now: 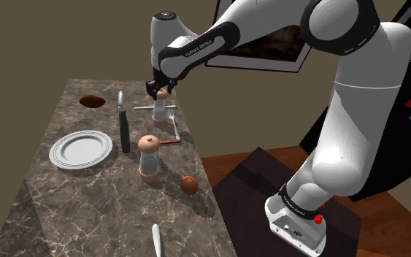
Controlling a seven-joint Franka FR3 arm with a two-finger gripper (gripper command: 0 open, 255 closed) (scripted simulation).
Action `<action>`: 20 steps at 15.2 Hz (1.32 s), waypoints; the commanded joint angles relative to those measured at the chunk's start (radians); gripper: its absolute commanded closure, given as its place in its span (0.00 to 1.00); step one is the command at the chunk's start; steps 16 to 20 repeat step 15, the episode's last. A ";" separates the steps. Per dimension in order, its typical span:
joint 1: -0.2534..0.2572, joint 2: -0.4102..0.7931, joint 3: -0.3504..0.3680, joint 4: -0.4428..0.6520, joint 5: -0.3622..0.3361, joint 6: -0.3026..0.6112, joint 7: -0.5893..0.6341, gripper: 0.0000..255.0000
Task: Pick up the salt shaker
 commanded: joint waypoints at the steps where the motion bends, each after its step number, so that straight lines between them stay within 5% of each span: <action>1: -0.002 -0.013 0.003 0.007 0.008 -0.020 -0.009 1.00; 13: -0.009 -0.087 0.019 0.069 0.053 -0.150 -0.060 1.00; 20: -0.009 -0.087 0.019 0.070 0.053 -0.151 -0.061 1.00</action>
